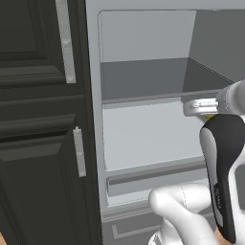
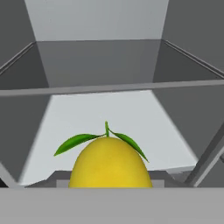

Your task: Retrieve a lemon from the fridge and place it on the cutting board with the fish.

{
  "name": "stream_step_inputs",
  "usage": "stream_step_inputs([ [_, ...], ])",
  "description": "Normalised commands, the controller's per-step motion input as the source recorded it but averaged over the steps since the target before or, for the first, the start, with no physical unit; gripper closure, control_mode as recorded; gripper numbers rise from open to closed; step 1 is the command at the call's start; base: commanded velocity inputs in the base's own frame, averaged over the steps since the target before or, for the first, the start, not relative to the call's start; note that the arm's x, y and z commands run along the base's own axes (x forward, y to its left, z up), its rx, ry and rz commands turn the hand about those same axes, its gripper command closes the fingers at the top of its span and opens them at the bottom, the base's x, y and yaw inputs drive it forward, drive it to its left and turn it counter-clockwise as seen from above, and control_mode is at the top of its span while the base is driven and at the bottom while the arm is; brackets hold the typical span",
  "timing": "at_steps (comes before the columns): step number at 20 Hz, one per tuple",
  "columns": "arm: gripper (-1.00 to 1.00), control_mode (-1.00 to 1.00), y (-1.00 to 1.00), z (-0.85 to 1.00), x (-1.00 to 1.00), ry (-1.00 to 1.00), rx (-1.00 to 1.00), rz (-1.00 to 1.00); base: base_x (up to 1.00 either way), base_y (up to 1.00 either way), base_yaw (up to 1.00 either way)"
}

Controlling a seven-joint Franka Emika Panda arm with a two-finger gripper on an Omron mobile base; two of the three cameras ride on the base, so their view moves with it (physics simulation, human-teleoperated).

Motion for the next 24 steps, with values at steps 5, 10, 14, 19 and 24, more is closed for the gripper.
stream_step_inputs([
  [5, 1.0, -1.0, 0.0, -0.1, -0.15, 0.0, 0.0, 0.0, 0.0, 0.0, 0.0],
  [10, 1.0, -1.0, 0.0, -0.11, 0.0, 0.0, 0.0, 0.0, 0.0, 0.0, 0.0],
  [14, 1.0, -1.0, 0.0, -0.16, 0.0, 0.0, 0.0, 0.0, 0.0, 0.0, 0.0],
  [19, 1.0, -1.0, 0.0, -0.24, 0.0, 0.0, 0.0, 0.0, 0.0, 0.0, 0.0],
  [24, 1.0, -1.0, 0.0, -0.3, 0.0, 0.0, 0.0, 0.0, 0.0, 0.0, 0.0],
])
